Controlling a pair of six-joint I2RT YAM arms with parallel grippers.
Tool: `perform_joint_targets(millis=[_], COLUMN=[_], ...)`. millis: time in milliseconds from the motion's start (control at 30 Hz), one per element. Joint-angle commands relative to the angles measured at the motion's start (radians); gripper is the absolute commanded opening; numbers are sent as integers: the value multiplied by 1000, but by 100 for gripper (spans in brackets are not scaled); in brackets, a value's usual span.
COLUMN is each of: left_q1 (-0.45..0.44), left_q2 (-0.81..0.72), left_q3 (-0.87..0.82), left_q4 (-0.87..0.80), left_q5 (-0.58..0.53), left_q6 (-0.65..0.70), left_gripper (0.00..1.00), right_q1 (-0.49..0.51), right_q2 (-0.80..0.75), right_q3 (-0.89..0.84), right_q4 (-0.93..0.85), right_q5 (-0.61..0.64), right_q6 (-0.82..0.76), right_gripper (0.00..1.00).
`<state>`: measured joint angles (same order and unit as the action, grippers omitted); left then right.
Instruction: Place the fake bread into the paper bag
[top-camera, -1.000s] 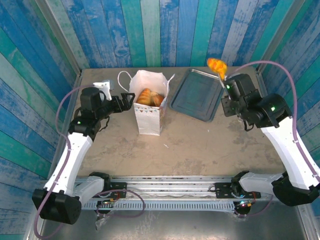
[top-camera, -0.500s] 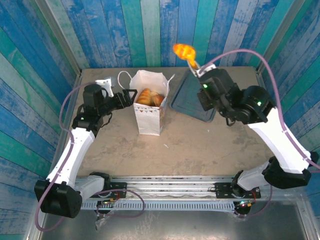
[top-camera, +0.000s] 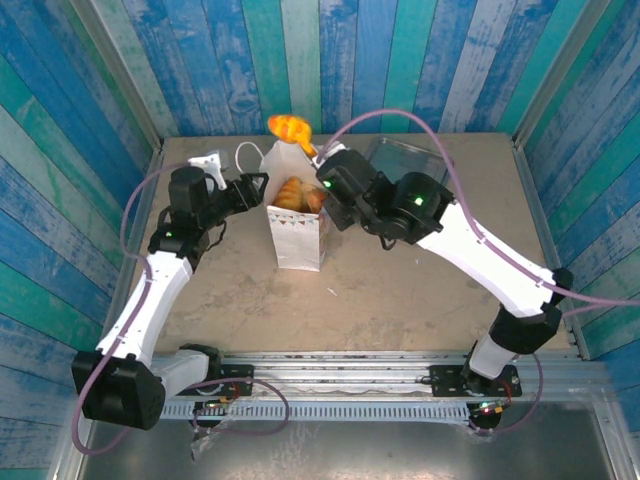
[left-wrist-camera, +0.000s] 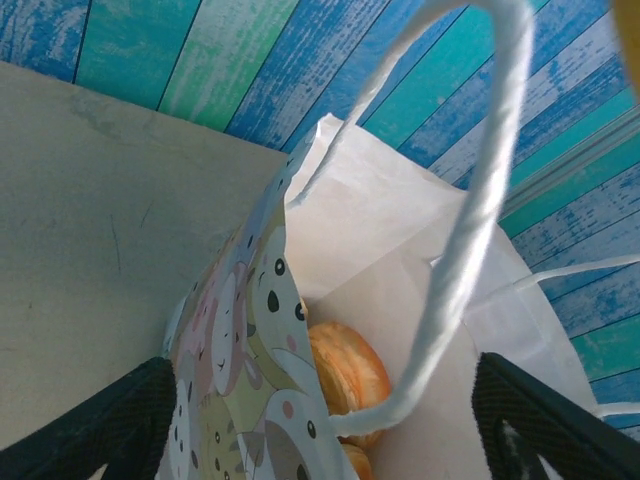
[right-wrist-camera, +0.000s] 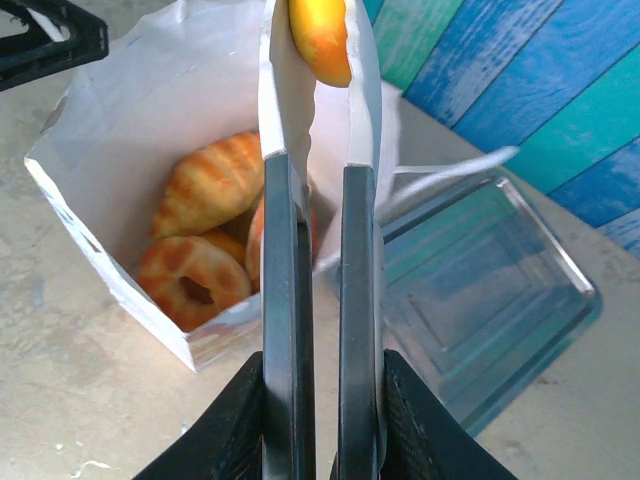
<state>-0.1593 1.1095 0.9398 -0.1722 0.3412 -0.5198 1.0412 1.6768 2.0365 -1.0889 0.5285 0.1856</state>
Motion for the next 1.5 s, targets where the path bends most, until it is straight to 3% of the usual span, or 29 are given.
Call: perform_joint_targets(millis=[0,400,867,1467], left_q1=[-3,-3,-3,-3], left_q2=[18,13,9,6], left_q3=[-13,-45,-53,-70], left_q4=[39,63,80,94], left_q5=[4,8,32,33], left_q6=[1,-5,-34,-39], left_gripper=[74,65,44,42], right_q1=[7,2,-48,-71], right_q2=[34,16,-20,-13], right_q3=[8,-67,-101,-82], right_q4=[18,-53,-67,-69], right_q5=[-25,-51,-158,-179], right_q6=[66,132,130,120], right_gripper=[28,29,29,45])
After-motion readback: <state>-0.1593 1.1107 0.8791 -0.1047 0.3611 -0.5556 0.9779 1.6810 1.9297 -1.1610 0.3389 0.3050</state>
